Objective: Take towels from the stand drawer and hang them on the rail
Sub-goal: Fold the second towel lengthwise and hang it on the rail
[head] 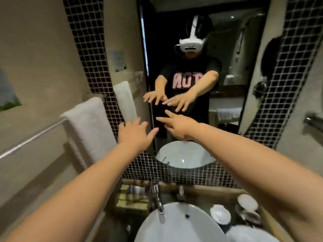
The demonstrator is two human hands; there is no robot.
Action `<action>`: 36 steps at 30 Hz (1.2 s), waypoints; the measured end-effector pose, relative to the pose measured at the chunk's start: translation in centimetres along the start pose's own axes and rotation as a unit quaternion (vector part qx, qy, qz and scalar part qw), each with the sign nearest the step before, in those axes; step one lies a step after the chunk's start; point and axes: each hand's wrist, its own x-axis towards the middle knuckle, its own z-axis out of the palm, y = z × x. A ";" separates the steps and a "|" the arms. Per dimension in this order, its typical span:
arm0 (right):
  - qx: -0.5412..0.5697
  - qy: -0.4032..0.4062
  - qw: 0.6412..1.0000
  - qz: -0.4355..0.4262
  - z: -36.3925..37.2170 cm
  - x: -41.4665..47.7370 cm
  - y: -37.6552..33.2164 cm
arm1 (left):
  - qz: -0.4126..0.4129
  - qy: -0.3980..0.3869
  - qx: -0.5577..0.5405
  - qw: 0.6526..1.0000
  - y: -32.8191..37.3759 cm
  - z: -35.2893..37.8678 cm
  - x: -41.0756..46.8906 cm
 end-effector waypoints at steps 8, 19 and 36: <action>0.034 -0.065 0.969 0.237 11.1 -18.5 11.9 | 0.196 -0.054 -0.098 0.974 18.0 9.7 -3.9; 0.142 -0.173 0.886 0.406 30.5 -32.7 13.5 | 0.301 -0.309 -0.116 0.894 34.0 25.4 -13.7; 0.030 -0.268 0.892 0.363 30.5 -30.0 13.2 | 0.238 -0.369 -0.202 0.876 32.4 28.1 -16.1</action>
